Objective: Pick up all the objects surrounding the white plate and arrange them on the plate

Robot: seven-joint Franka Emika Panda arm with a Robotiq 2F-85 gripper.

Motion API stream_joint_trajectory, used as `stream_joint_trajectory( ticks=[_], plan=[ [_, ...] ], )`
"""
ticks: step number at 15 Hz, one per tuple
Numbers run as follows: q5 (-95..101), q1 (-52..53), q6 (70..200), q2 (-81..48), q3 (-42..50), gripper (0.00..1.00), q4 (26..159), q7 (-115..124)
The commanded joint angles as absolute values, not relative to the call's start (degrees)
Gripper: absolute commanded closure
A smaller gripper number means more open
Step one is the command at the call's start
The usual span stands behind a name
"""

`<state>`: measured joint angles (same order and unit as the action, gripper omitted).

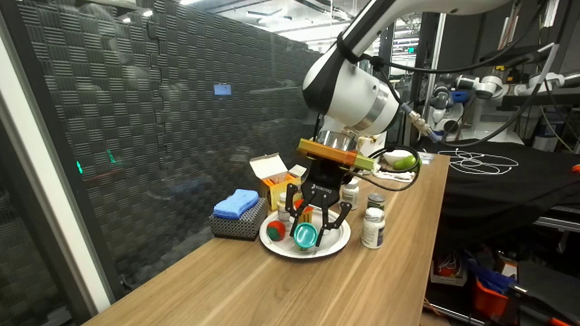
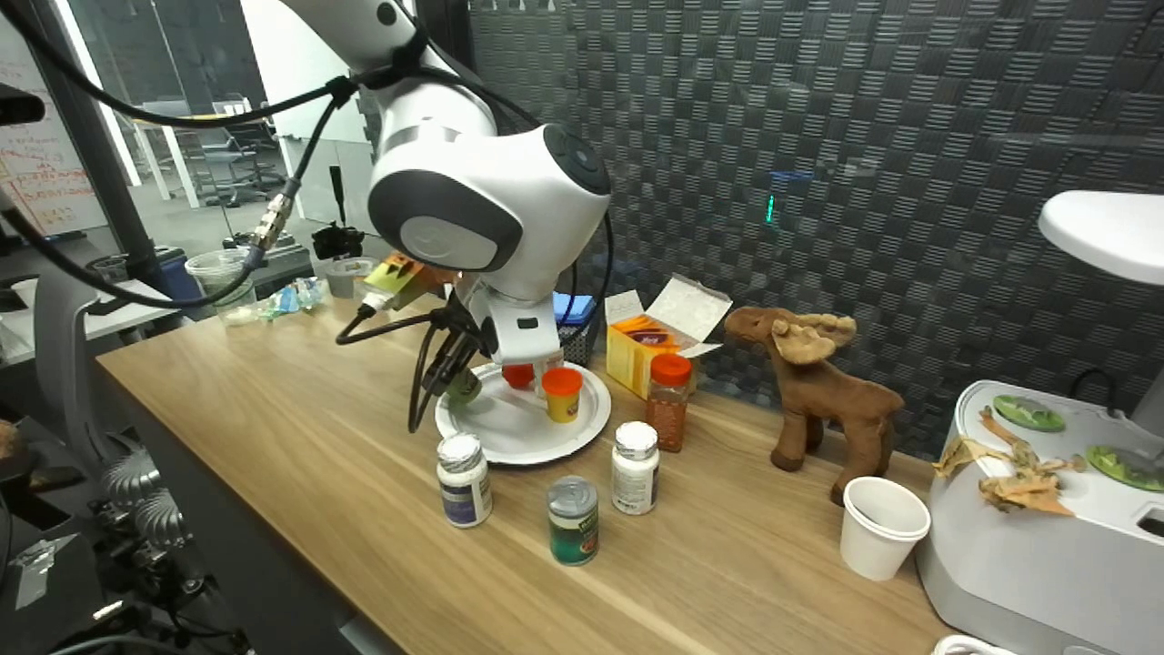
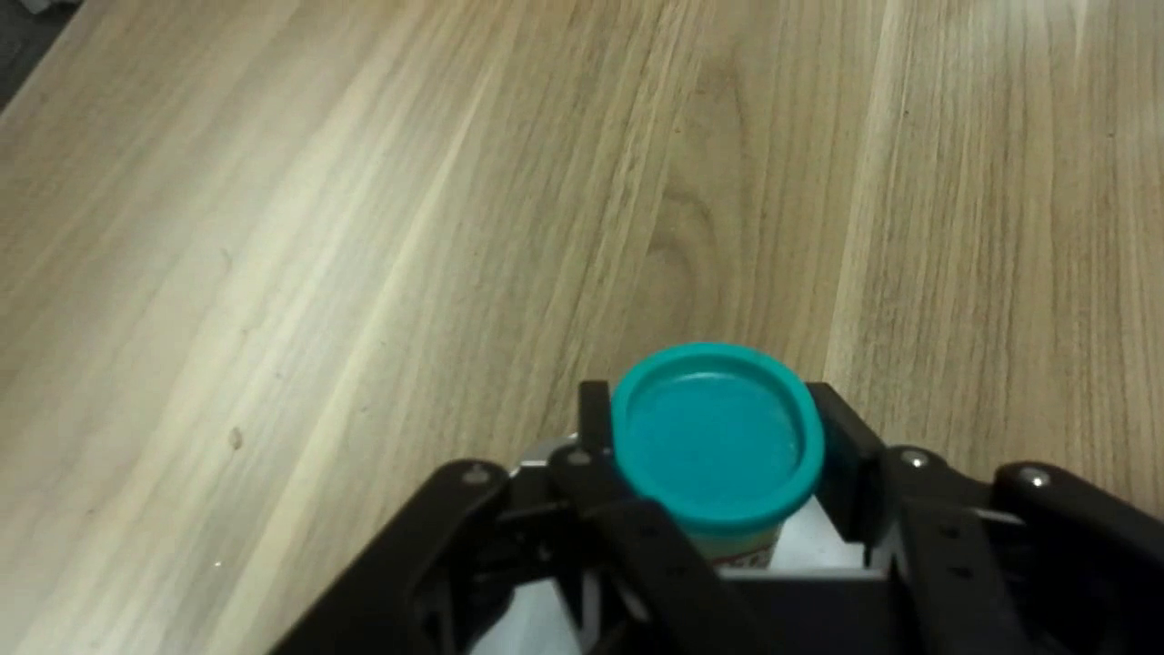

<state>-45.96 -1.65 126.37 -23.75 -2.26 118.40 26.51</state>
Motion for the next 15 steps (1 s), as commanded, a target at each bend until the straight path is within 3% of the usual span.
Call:
stream_joint_trajectory(
  ticks=[1,10,13,14,15],
  plan=[
    [-47.95,-1.07,126.65,-24.31,-0.92,0.72,118.16,26.20],
    [-48.79,-1.23,127.11,-24.14,-0.46,0.72,117.23,24.60],
    [-48.12,-1.03,127.33,-24.51,-0.23,0.53,116.85,24.82],
    [-47.76,-0.90,127.46,-24.61,-0.14,0.25,116.73,24.99],
    [-47.55,-0.82,127.62,-24.64,-0.13,0.21,116.69,24.93]
  ],
)
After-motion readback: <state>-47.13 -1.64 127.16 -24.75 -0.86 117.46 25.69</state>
